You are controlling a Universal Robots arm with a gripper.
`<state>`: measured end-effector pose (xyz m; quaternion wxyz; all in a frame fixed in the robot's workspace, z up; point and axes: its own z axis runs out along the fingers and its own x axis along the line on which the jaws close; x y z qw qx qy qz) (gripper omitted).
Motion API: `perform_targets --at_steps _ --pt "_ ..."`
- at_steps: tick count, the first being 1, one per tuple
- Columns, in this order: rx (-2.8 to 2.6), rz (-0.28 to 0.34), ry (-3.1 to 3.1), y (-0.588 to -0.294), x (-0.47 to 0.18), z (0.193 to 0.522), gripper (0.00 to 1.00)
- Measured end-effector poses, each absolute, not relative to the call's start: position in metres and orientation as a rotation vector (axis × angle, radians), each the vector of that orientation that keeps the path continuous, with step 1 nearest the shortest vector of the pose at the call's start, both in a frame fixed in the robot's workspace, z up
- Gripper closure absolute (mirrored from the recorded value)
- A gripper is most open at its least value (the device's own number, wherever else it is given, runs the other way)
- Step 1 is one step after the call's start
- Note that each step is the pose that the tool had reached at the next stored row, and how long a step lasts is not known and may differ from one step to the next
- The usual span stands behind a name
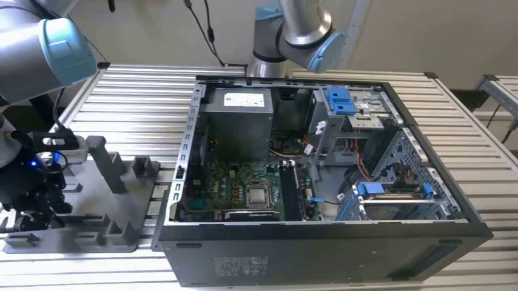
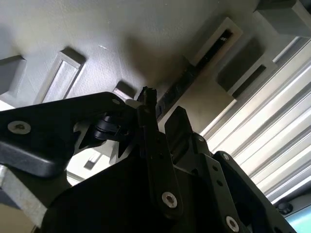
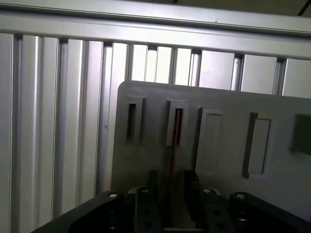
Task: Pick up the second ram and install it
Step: 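Pick up the second ram and move it above second insertion slot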
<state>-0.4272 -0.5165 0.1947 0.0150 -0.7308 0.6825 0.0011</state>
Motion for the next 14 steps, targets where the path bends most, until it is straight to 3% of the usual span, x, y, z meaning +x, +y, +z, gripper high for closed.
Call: perform_targets --at_steps 11,13,14 --pt "-2.276 0.004 2.122 -0.5165 -0.4273 0.1930 0.64" --pt "-2.276 0.004 2.122 -0.5165 -0.4273 0.1929 0.66" --pt "-2.276 0.004 2.122 -0.5165 -0.4272 0.1929 0.73"
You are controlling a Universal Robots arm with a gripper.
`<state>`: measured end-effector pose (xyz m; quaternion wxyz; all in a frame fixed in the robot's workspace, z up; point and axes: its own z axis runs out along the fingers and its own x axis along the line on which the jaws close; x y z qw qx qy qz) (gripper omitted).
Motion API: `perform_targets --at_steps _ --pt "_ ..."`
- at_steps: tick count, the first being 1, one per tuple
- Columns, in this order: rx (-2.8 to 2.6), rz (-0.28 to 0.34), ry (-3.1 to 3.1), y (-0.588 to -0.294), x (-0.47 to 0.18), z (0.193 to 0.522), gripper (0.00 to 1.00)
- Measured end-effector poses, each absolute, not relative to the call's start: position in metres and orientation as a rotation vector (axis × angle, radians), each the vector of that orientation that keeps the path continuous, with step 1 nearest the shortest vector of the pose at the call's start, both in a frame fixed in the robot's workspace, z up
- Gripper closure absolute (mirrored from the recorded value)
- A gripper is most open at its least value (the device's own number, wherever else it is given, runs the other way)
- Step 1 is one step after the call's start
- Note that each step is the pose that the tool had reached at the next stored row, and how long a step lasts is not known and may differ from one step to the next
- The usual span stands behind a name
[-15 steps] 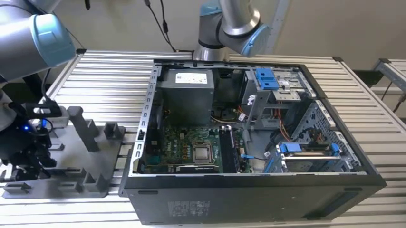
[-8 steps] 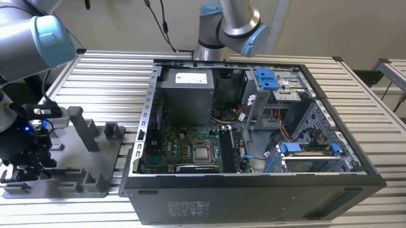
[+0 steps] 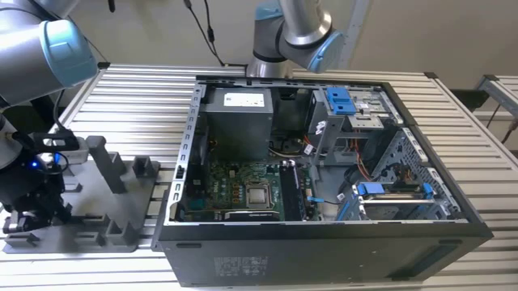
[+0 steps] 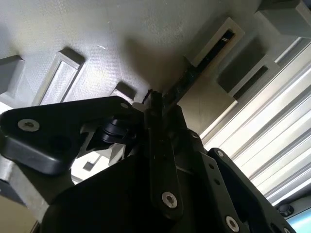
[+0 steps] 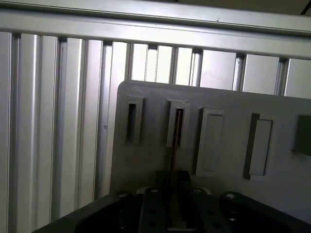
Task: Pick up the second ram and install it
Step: 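Pick up the second ram and move it above second insertion slot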
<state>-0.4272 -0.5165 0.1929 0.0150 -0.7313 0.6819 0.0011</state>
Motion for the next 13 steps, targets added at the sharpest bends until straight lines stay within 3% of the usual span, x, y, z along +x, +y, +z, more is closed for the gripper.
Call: perform_targets --at_steps 2,13 --pt "-2.276 0.004 2.122 -0.5165 -0.4273 0.1928 0.84" --pt "-2.276 0.004 2.122 -0.5165 -0.4272 0.1926 0.85"
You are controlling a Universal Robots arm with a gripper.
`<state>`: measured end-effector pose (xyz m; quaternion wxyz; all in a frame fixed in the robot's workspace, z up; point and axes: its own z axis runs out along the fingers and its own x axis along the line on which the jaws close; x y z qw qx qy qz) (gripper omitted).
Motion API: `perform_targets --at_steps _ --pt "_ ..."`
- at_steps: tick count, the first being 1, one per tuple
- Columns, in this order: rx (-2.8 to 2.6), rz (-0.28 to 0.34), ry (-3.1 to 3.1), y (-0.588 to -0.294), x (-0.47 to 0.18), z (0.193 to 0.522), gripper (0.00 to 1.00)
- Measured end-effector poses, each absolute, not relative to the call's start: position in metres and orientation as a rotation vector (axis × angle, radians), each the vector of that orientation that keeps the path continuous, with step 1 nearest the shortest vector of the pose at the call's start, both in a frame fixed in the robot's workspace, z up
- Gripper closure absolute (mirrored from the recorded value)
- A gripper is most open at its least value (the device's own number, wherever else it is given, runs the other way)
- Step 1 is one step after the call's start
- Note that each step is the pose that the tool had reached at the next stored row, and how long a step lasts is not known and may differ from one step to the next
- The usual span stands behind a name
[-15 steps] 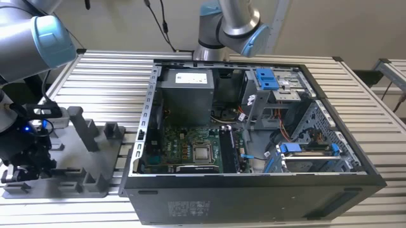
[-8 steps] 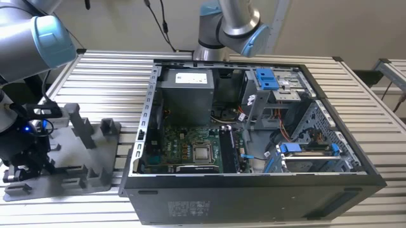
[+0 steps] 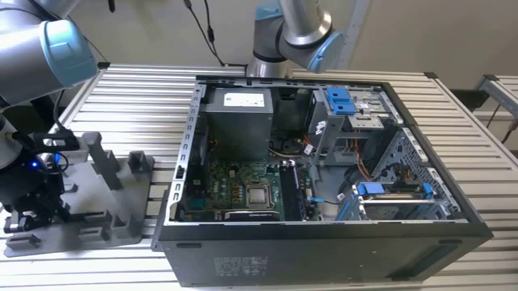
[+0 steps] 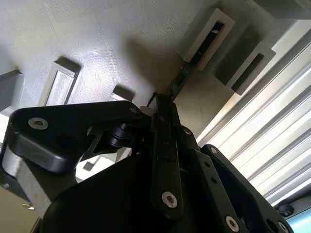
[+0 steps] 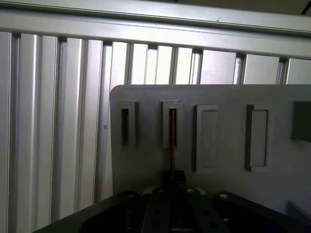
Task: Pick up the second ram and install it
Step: 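Pick up the second ram and move it above second insertion slot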
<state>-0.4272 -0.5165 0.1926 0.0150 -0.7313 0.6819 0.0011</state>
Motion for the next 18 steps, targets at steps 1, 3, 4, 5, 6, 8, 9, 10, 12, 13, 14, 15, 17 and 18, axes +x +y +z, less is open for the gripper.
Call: perform_targets --at_steps 1,3,4,5,6,8,9,10,12,13,14,15,17,18 --pt "-2.276 0.003 2.122 -0.5165 -0.4272 0.1926 0.85" --pt "-2.276 0.004 2.122 -0.5165 -0.4272 0.1925 0.85" --pt "-2.276 0.003 2.122 -0.5165 -0.4272 0.1925 0.85" --pt "-2.276 0.004 2.122 -0.5165 -0.4273 0.1925 0.85" --pt "-2.276 0.004 2.122 -0.5165 -0.4273 0.1925 0.85" --pt "-2.276 0.004 2.122 -0.5165 -0.4273 0.1924 0.85" --pt "-2.276 0.004 2.122 -0.5165 -0.4273 0.1924 0.85" --pt "-2.276 0.004 2.122 -0.5165 -0.4273 0.1924 0.85" --pt "-2.276 0.004 2.122 -0.5165 -0.4273 0.1924 0.85" --pt "-2.275 0.003 2.122 -0.5165 -0.4272 0.1926 0.85" --pt "-2.275 0.003 2.122 -0.5164 -0.4272 0.1930 0.85" --pt "-2.275 0.003 2.122 -0.5164 -0.4272 0.1939 0.85" --pt "-2.275 0.004 2.122 -0.5165 -0.4272 0.1966 0.85" --pt "-2.276 0.004 2.122 -0.5165 -0.4273 0.1984 0.85"
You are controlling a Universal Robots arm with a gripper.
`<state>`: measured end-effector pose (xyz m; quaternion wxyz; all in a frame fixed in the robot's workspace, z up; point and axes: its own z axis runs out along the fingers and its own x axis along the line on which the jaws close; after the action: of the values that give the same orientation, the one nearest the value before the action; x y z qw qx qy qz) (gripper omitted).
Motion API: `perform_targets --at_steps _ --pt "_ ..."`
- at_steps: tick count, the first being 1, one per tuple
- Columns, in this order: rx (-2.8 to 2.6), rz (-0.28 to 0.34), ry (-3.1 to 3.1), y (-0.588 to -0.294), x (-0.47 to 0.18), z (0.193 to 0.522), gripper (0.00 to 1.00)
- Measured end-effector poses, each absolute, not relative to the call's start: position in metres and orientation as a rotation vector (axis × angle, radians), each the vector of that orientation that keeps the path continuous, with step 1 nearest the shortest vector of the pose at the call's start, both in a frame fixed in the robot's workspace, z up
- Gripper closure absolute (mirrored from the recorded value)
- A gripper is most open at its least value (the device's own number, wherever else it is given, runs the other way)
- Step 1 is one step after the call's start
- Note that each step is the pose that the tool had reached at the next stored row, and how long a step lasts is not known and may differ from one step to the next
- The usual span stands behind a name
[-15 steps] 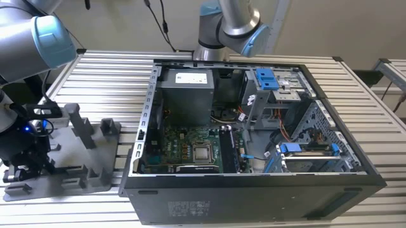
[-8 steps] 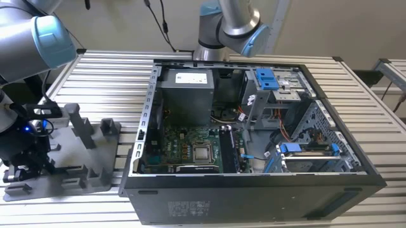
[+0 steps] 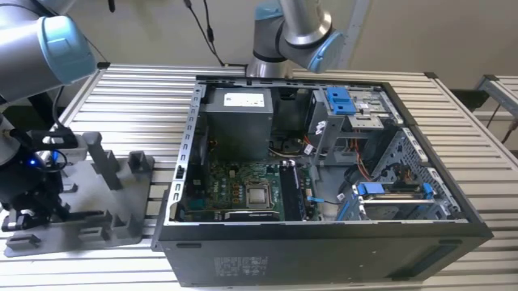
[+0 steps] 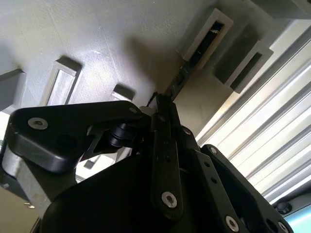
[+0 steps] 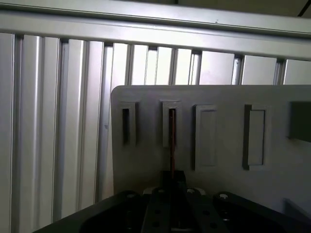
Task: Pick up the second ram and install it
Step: 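Pick up the second ram and move it above second insertion slot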
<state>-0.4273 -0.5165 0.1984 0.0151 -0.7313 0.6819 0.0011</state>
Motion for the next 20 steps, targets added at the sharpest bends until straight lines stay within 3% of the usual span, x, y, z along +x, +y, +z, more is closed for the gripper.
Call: perform_targets --at_steps 20 --pt "-2.273 0.009 2.120 -0.516 -0.427 0.233 0.85"
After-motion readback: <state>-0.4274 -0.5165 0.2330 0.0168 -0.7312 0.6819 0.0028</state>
